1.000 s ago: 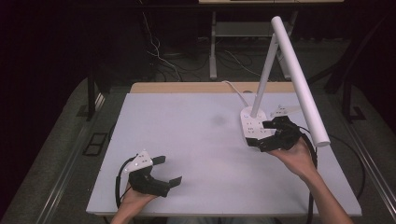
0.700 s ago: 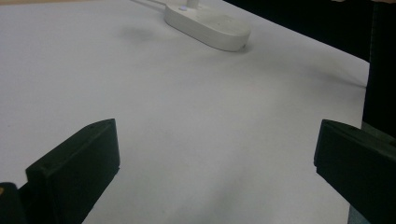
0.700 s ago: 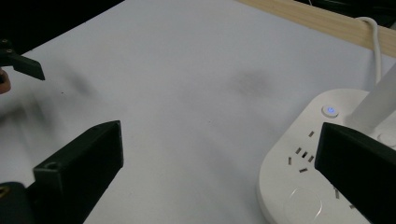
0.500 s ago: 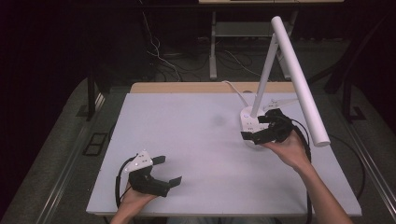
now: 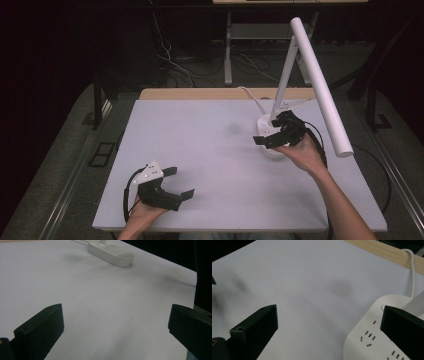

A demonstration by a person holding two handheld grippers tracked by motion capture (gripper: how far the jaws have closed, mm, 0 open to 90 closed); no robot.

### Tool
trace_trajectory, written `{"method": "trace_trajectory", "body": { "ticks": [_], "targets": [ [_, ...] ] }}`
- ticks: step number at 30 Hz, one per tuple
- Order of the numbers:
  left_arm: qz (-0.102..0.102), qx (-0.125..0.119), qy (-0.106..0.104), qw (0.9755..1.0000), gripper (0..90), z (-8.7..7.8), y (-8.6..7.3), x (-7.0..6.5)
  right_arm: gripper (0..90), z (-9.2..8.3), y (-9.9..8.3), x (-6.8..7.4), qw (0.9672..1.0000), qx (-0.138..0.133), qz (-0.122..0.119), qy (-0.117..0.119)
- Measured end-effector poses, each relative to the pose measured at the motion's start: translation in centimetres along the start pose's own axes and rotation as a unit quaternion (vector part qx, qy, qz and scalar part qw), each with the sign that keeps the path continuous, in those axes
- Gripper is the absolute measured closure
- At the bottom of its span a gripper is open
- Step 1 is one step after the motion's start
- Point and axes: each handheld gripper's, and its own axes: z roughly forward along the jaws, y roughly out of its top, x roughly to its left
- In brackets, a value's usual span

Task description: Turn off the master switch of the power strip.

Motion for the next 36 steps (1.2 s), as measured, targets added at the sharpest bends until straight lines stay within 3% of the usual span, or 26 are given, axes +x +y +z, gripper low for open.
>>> {"method": "trace_trajectory", "body": {
  "ticks": [4, 5, 6, 12, 18, 26, 28, 30, 33, 36],
  "targets": [
    [0.001, 0.000, 0.000, 1.0000, 0.0, 0.0, 0.0, 0.0, 0.6, 0.4, 0.4, -0.1, 1.0000, 0.005, -0.001, -0.007],
    [0.001, -0.001, 0.001, 1.0000, 0.0, 0.0, 0.0, 0.0, 10.9, 0.6, 0.5, -0.2, 0.9998, 0.007, -0.014, -0.011],
    [0.001, 0.000, 0.001, 1.0000, 0.0, 0.0, 0.0, 0.0, 14.7, 0.6, 0.6, -0.2, 0.9994, 0.008, -0.023, -0.024],
    [0.002, 0.001, 0.000, 1.0000, 0.0, 0.0, 0.0, 0.0, 25.2, 1.0, 0.8, -0.8, 0.9983, 0.011, -0.029, -0.050],
    [0.000, 0.003, 0.004, 1.0000, 0.0, 0.1, 0.0, 0.1, 39.8, 1.5, 0.9, -1.7, 0.9982, 0.019, -0.019, -0.053],
    [0.000, 0.006, 0.005, 1.0000, 0.0, 0.3, 0.0, 0.4, 58.5, 2.2, 1.4, -2.2, 0.9972, 0.030, -0.025, -0.063],
    [-0.001, 0.007, 0.005, 1.0000, 0.0, 0.3, 0.0, 0.5, 70.0, 2.4, 1.7, -2.4, 0.9968, 0.034, -0.031, -0.065],
    [0.001, 0.009, 0.005, 0.9999, 0.0, 0.4, 0.0, 0.5, 74.0, 2.6, 1.8, -2.4, 0.9970, 0.036, -0.028, -0.062],
    [0.001, 0.009, 0.004, 0.9999, 0.0, 0.4, 0.0, 0.6, 87.5, 3.2, 2.0, -2.8, 0.9964, 0.044, -0.029, -0.067],
    [0.000, 0.011, 0.002, 0.9999, 0.0, 0.5, 0.0, 0.6, 89.0, 3.8, 2.1, -3.1, 0.9953, 0.052, -0.029, -0.076]
  ]
}}
